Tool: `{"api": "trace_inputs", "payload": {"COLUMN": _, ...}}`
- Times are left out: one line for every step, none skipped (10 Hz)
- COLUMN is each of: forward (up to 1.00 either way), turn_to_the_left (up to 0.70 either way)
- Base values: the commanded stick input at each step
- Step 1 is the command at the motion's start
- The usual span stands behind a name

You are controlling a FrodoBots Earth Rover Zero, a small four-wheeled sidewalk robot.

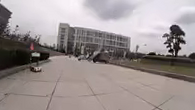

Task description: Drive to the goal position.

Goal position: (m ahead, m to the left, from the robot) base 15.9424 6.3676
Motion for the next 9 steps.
{"api": "trace_inputs", "payload": {"forward": 0.45, "turn_to_the_left": 0.00}}
{"api": "trace_inputs", "payload": {"forward": 0.45, "turn_to_the_left": 0.00}}
{"api": "trace_inputs", "payload": {"forward": 0.45, "turn_to_the_left": 0.00}}
{"api": "trace_inputs", "payload": {"forward": 0.45, "turn_to_the_left": 0.00}}
{"api": "trace_inputs", "payload": {"forward": 0.45, "turn_to_the_left": 0.00}}
{"api": "trace_inputs", "payload": {"forward": 0.45, "turn_to_the_left": 0.00}}
{"api": "trace_inputs", "payload": {"forward": 0.45, "turn_to_the_left": 0.00}}
{"api": "trace_inputs", "payload": {"forward": 0.45, "turn_to_the_left": 0.00}}
{"api": "trace_inputs", "payload": {"forward": 0.45, "turn_to_the_left": 0.00}}
